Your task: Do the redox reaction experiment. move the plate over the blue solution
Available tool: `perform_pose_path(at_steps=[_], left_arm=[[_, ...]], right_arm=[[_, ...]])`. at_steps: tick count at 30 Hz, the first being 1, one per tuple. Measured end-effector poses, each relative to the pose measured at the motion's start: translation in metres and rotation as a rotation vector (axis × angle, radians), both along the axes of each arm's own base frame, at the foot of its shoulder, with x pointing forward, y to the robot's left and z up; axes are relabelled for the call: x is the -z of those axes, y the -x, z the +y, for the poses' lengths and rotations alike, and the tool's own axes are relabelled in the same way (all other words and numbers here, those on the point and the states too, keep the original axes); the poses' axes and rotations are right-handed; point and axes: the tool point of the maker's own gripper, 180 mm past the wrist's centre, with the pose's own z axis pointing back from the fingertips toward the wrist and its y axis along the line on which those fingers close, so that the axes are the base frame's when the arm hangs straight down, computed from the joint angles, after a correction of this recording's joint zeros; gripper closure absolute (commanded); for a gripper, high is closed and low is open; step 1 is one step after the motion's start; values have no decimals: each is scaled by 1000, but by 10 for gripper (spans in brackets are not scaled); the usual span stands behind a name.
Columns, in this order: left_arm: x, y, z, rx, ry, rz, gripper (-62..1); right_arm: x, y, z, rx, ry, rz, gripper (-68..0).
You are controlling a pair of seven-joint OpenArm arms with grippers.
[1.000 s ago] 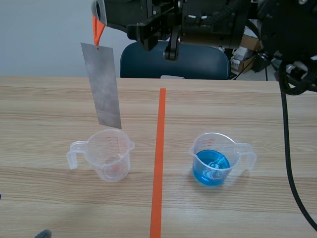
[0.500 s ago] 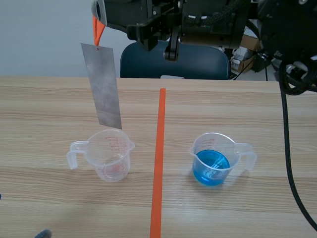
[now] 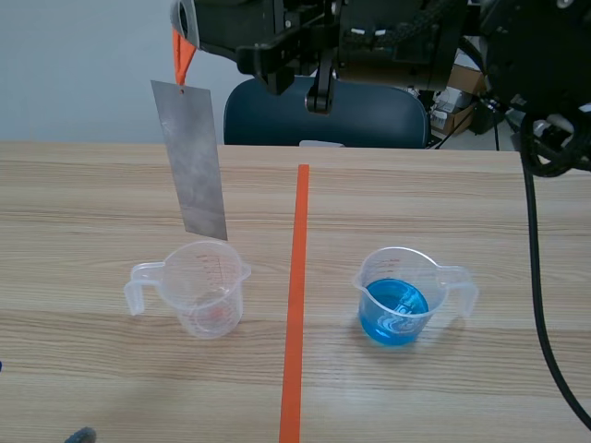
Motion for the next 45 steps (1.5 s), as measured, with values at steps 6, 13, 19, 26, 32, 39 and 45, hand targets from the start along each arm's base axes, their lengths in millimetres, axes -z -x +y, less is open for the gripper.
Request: perform_pose_path(at_steps=[6,13,19,26,32,39,45], left_arm=[[0,0,0,1,-1,0,-623],[0,0,1,4,-4,0,-623],[0,0,1,4,-4,0,-623],[3,0,1,4,-11,14,-623],[2,0,1,4,-10,13,-623],[2,0,1,4,-10,12,-623],[-5,-14,-2,9,-9,-27,-623]], right_arm=[[0,0,0,0,0,0,-2],[0,0,0,0,0,0,-2],[0,0,0,1,0,0,-2],[-6,-8,-9,32,-4,-18,-2],[3,-12,-23,56,50,-16,-2],[6,-12,-43,53,57,18,-2],[5,-13,-64,62,78,27,-2]])
